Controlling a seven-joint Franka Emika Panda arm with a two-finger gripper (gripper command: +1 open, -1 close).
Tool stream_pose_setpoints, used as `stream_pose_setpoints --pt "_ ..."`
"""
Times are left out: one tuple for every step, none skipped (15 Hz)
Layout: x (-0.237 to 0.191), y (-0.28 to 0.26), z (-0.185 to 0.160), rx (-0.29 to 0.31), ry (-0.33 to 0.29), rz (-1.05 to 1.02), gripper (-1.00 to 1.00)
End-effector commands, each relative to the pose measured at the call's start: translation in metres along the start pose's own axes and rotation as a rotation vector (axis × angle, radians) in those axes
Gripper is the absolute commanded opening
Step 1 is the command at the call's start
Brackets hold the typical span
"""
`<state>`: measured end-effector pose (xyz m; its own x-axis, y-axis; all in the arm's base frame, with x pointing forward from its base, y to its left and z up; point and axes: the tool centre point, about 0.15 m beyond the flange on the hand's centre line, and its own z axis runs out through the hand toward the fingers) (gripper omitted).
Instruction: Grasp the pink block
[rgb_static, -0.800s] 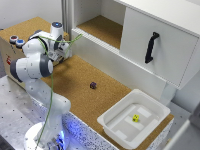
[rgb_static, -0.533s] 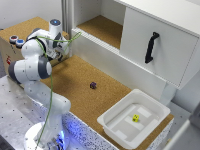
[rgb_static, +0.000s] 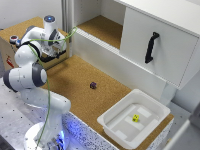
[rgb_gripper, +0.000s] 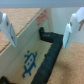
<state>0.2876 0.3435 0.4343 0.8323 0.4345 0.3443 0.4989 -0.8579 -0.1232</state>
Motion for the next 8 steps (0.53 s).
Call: stream_pose_setpoints --pt "0.031 -0.039 -0.035 0.003 -0.208 -0.292 1.0" --pt "0.038 -0.051 -0.039 -0.005 -0.219 -0.362 1.0" --pt "0.044 -0.062 -0.041 -0.006 -0.234 -0.427 1.0" --pt "0.05 -0.073 -0.041 -0.006 -0.252 -0.478 1.0" --pt "0.058 -0.084 -0.039 -0.02 -0.261 -0.53 1.0" --pt "0.063 -0.092 -0.034 -0.029 -0.281 -0.563 1.0" --pt "0.066 -0.097 -0.027 -0.027 -0.307 -0.574 1.0" --pt "0.067 -0.103 -0.018 -0.031 -0.324 -0.584 1.0"
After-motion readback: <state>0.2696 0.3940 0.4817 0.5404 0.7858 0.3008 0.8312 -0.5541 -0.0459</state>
